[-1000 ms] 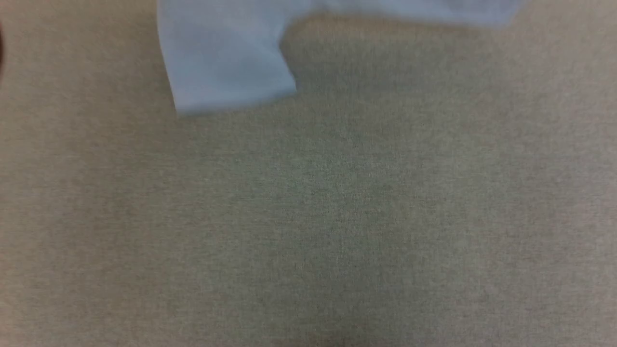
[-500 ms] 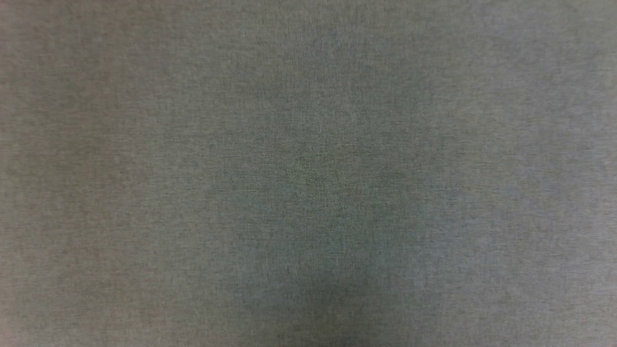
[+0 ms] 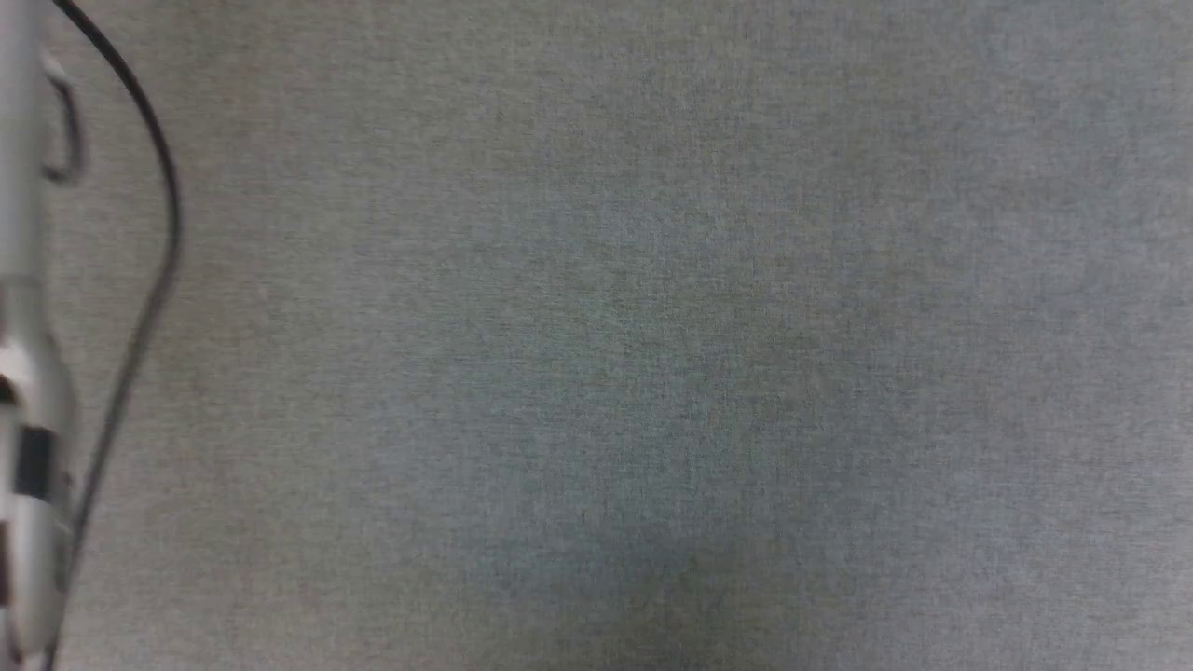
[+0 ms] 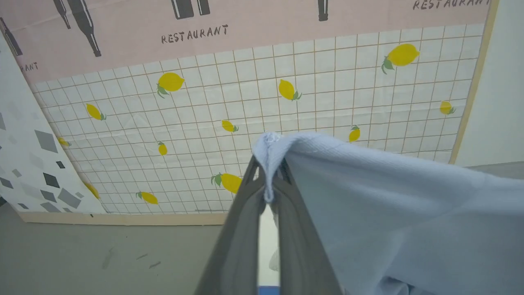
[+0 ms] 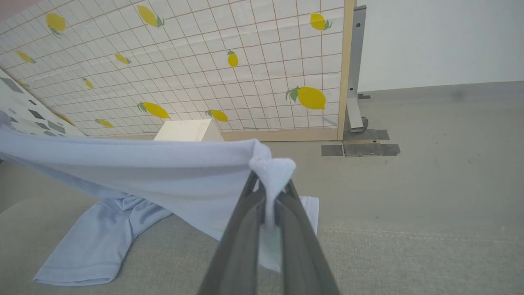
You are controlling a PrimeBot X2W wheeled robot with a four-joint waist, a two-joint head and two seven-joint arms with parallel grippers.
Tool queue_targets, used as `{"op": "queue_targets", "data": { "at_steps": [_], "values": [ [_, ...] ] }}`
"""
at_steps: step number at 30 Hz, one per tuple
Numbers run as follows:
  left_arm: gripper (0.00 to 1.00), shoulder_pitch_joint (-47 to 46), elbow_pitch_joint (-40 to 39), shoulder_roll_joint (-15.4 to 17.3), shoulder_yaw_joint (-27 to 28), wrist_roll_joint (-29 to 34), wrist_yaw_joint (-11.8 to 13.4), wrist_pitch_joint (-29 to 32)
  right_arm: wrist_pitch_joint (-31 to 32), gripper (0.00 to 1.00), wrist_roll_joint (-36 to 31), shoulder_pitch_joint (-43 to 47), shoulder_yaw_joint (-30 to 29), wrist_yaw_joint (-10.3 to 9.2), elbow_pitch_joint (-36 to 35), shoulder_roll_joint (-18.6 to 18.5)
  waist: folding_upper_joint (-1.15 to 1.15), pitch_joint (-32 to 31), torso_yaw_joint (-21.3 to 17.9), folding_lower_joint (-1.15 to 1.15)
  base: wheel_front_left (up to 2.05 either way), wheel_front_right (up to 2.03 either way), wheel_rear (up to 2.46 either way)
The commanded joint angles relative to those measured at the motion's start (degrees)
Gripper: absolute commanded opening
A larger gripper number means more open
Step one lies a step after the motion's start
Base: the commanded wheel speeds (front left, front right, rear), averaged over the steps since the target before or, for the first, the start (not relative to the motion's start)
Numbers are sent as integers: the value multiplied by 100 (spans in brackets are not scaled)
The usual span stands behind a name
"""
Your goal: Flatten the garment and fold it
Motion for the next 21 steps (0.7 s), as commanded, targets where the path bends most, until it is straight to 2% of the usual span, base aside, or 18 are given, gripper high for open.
{"op": "queue_targets", "data": {
  "at_steps": [1, 10, 15, 17, 21],
  "values": [
    [0, 308, 67, -79, -36, -59, -83, -118, -108, 0, 148, 349, 85, -8, -34, -85, 0, -403, 163, -1, 0, 0, 0],
    [0, 2352, 161, -387, -43, -497, -447, -499, -502, 0, 1057, 2624, 613, -8, -350, -314, 0, -1662, 386, -1, 0, 0, 0],
    [0, 3812, -192, -529, 55, -822, -578, -543, -672, 0, 1427, 3902, 801, -8, -541, -358, 0, -2373, 421, -1, 0, 0, 0],
    [0, 4372, -431, -614, 52, -979, -702, -547, -718, 0, 1511, 4360, 844, -8, -629, -380, 0, -2574, 432, -1, 0, 0, 0],
    [0, 5534, -914, -683, 127, -1263, -666, -514, -822, 0, 1629, 5235, 920, -8, -739, -422, 0, -2970, 419, -1, 0, 0, 0]
  ]
}}
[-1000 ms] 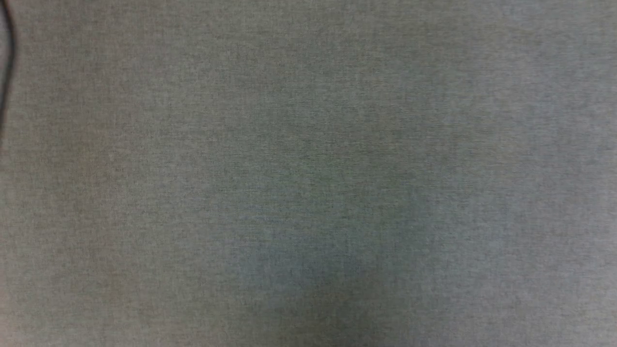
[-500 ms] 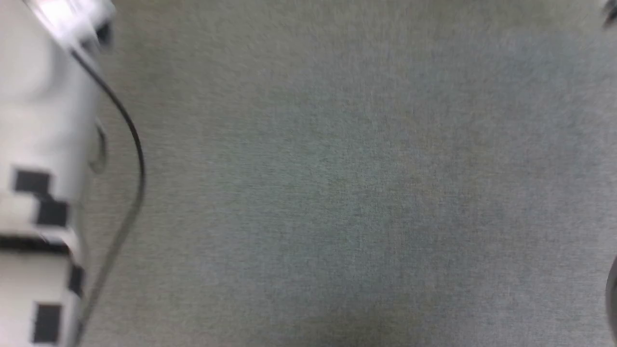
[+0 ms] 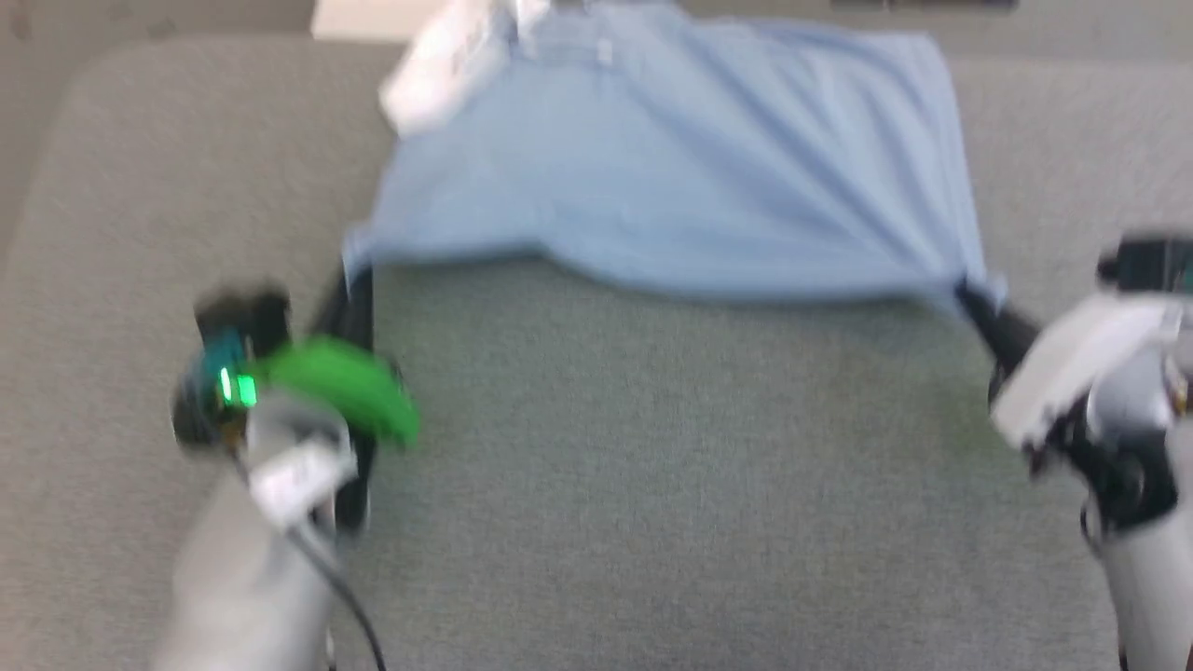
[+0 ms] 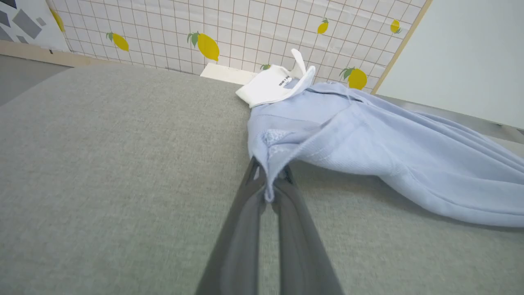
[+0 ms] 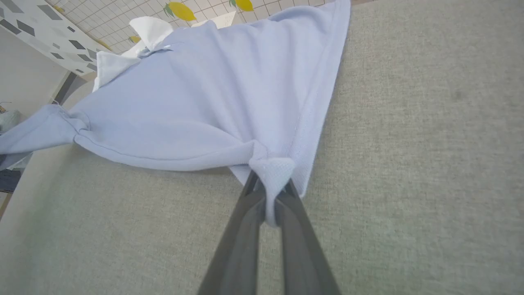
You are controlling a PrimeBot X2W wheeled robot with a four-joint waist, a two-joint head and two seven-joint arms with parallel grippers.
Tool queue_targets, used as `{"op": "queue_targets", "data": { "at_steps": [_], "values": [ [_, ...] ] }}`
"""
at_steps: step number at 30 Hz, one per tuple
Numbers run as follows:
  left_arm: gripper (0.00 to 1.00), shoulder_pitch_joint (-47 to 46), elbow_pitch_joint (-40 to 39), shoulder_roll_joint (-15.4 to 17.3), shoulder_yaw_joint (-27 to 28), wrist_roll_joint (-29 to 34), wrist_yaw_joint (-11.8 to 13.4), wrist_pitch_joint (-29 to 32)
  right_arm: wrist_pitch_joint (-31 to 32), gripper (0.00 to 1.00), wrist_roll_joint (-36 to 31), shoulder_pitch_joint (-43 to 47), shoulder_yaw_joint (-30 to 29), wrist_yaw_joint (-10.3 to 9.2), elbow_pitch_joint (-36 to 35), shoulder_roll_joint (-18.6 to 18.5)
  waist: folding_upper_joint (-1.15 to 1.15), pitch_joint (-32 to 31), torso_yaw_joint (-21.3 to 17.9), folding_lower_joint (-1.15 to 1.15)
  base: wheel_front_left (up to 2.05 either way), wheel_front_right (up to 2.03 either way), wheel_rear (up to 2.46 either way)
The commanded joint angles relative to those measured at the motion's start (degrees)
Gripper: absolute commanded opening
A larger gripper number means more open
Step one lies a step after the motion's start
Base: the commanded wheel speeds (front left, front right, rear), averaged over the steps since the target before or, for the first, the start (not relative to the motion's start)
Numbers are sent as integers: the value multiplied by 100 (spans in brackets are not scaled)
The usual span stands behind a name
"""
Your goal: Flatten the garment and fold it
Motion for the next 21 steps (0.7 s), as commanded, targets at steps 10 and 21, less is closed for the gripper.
{"op": "queue_targets", "data": {
  "at_steps": [10, 21],
  "values": [
    [0, 2940, -1580, 289, 93, -831, 636, 1578, 37, 0, 161, 2213, -336, -6, -388, -42, 0, -1479, 12, 1, 0, 0, 0],
    [0, 4697, -3164, 893, 37, -1604, 1498, 3930, 1378, 0, -38, 3463, -636, -6, -1107, -109, 0, -1569, -149, 1, 0, 0, 0]
  ]
}}
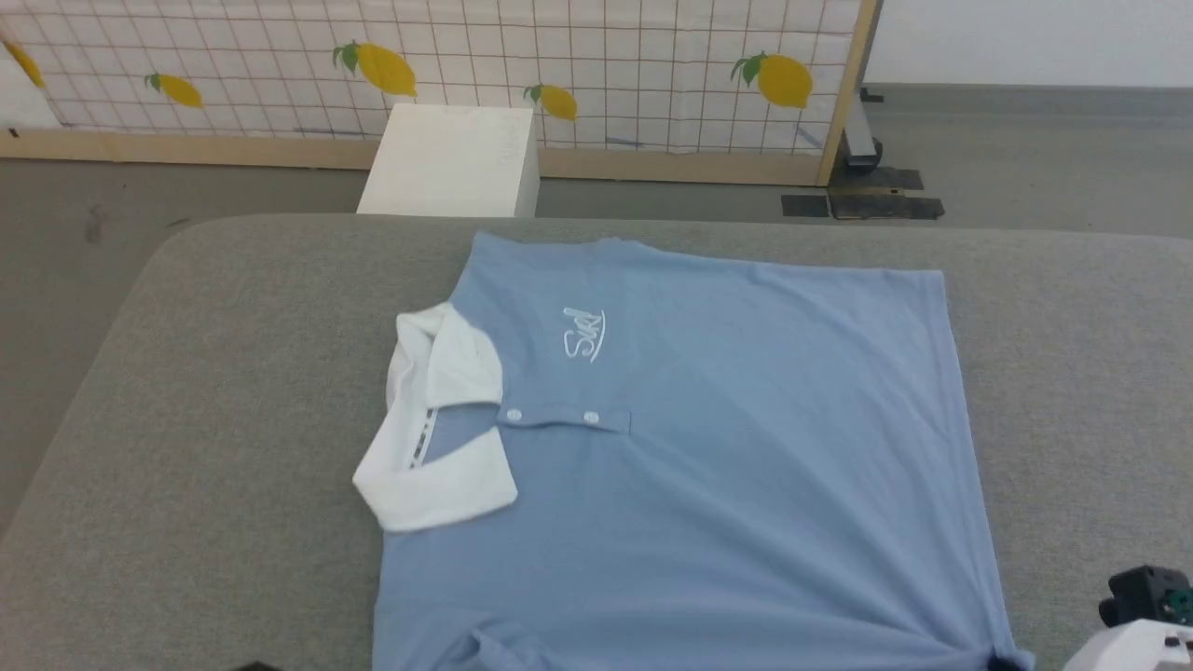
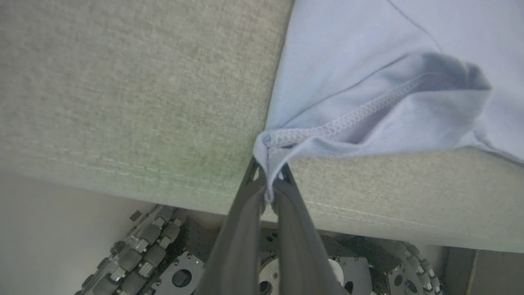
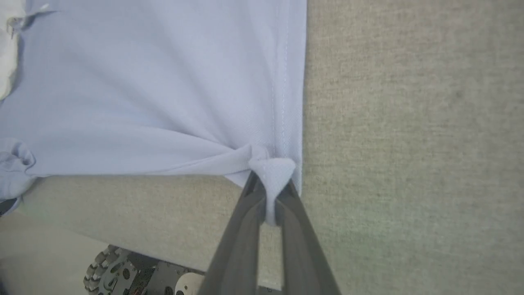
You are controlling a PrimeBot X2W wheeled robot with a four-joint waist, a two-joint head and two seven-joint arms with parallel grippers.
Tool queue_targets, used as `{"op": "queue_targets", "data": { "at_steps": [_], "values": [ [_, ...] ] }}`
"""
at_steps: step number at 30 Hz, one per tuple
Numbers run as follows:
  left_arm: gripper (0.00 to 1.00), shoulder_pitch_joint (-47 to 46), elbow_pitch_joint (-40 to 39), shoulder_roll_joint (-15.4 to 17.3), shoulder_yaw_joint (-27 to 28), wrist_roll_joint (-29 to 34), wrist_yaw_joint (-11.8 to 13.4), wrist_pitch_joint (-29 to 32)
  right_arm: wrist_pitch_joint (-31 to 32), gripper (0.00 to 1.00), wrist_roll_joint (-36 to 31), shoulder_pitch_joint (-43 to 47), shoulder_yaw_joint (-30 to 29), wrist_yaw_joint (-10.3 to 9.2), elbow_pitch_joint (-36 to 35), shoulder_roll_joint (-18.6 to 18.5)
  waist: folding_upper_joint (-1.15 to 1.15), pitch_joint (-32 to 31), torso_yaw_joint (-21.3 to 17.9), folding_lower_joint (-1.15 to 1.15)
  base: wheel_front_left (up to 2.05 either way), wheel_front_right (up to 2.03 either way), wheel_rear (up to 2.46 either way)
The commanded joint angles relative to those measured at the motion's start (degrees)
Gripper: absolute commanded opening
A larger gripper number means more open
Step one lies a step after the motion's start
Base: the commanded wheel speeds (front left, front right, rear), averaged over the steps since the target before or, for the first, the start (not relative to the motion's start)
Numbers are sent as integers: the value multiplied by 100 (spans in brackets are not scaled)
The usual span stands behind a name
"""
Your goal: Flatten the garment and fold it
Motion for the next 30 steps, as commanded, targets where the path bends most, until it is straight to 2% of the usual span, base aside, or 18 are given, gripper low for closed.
{"op": "queue_targets", "data": {
  "at_steps": [1, 5, 9, 15, 21, 24, 30],
  "values": [
    [0, 235, -113, 87, 2, -155, 119, 221, 195, 0, -46, 148, -55, -8, -72, -56, 0, 1, -30, 1, 0, 0, 0],
    [0, 534, -560, 209, 74, -288, 382, 550, 715, 0, -121, 388, -181, -8, -294, -41, 0, 7, -38, 1, 0, 0, 0],
    [0, 628, -876, 273, 167, -281, 477, 526, 844, 0, -195, 427, -352, -8, -538, 77, 0, 23, -38, 1, 0, 0, 0],
    [0, 336, -1269, 430, 309, -114, 355, 281, 854, 0, -274, 229, -424, -8, -847, 156, 0, 77, -36, 1, 0, 0, 0],
    [0, -563, -1541, 726, 345, 272, 157, 168, 830, 0, -397, -252, -416, -8, -1092, 146, 0, 272, -54, 1, 0, 0, 0],
    [0, -1039, -1515, 791, 282, 365, 56, 248, 898, 0, -448, -539, -389, -8, -1128, 145, 0, 422, -86, 1, 0, 0, 0],
    [0, -2082, -1201, 886, 86, 473, -302, 462, 1121, 0, -564, -1192, -300, -8, -1093, 98, 0, 921, -194, 1, 0, 0, 0]
  ]
}}
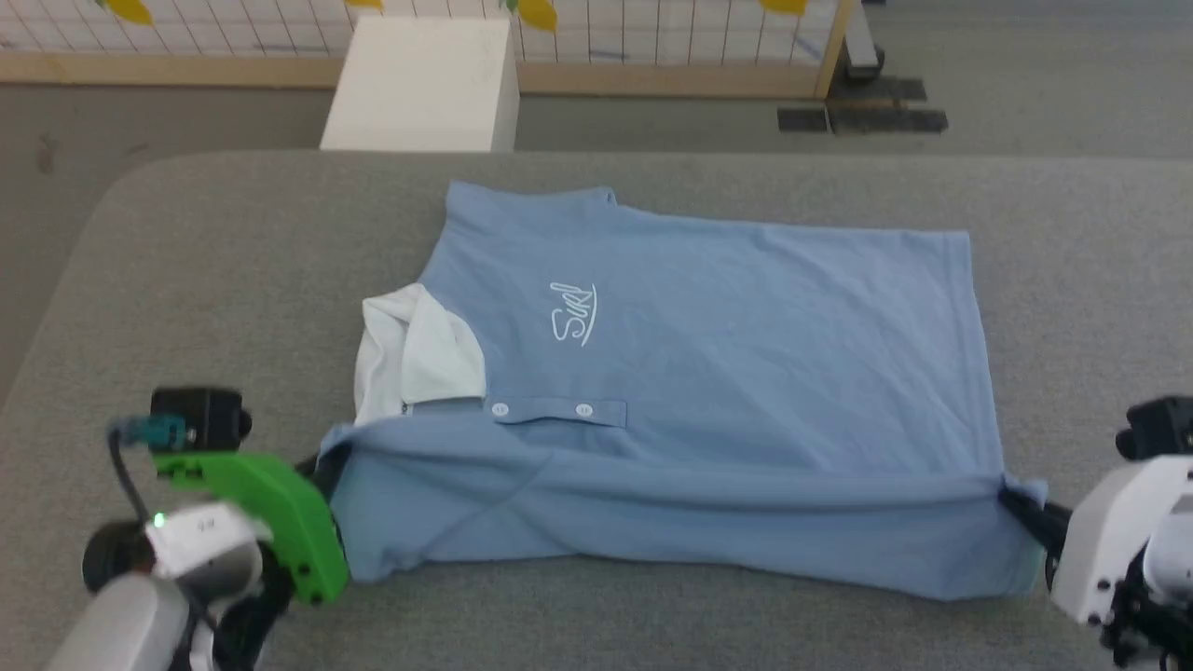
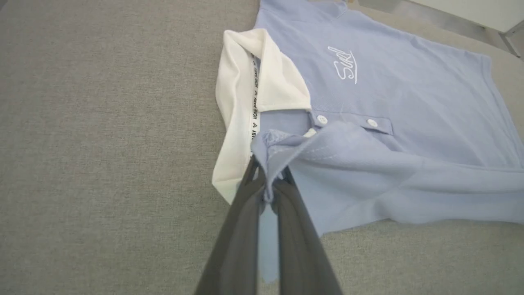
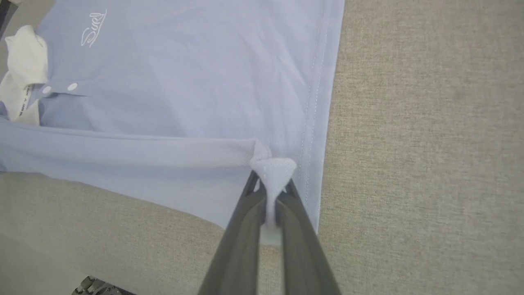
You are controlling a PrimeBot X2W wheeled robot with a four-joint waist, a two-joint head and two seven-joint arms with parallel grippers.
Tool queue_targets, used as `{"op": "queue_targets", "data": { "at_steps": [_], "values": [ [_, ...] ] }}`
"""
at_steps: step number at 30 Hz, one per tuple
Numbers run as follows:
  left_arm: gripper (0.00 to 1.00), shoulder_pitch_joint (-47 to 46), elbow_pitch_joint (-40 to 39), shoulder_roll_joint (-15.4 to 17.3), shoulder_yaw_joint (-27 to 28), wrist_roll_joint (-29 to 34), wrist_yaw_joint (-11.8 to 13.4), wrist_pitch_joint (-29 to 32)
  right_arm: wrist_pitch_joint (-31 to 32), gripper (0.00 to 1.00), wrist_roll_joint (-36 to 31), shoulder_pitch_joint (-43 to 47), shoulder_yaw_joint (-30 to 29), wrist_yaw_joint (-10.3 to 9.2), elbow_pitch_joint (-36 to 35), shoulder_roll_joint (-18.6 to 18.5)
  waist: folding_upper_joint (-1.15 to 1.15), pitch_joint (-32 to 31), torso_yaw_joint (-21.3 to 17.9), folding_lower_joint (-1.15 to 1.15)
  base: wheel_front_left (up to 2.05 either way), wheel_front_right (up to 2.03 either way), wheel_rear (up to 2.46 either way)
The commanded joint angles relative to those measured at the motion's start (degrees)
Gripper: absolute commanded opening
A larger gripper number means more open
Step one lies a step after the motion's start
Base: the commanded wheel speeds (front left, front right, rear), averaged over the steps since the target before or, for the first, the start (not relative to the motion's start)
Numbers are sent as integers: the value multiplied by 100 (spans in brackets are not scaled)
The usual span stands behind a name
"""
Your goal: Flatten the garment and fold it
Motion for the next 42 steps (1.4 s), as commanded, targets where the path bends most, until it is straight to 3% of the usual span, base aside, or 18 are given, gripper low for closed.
{"op": "queue_targets", "data": {
  "at_steps": [1, 13, 28, 29, 30, 31, 33, 42],
  "values": [
    [0, -351, 89, 68, -35, 113, -97, 60, 87, 0, -78, -228, 21, -8, 20, -28, 0, 406, -108, 0, 0, 0, 0],
    [0, -2105, 1211, -140, -349, 237, -620, 207, 488, 0, -422, -1434, 313, -8, 486, -88, 0, 1492, -228, 0, 0, 0, 0],
    [0, -2592, 2244, -431, -563, 192, -935, 14, 571, 0, -555, -1932, 698, -8, 1198, -193, 0, 1925, -183, 0, 0, 0, 0],
    [19, -2603, 2282, -445, -566, 180, -950, -3, 573, 0, -548, -1936, 701, -8, 1220, -198, 0, 1898, -179, 0, 0, 0, 0],
    [47, -2612, 2324, -456, -571, 170, -961, -10, 591, 0, -540, -1932, 699, -8, 1248, -206, 0, 1852, -173, 0, 0, 0, 0],
    [100, -2618, 2355, -454, -580, 169, -967, -2, 617, 28, -531, -1922, 702, -8, 1265, -212, 0, 1807, -173, 0, 0, 0, 0],
    [100, -2641, 2391, -451, -581, 174, -966, -17, 615, 100, -505, -1910, 696, -8, 1260, -224, 0, 1687, -177, 0, 0, 0, 0],
    [100, -2646, 2359, -433, -462, 196, -948, -378, 300, 100, -338, -1791, 319, -8, 990, -101, 0, 797, -200, 0, 0, 0, 0]
  ]
}}
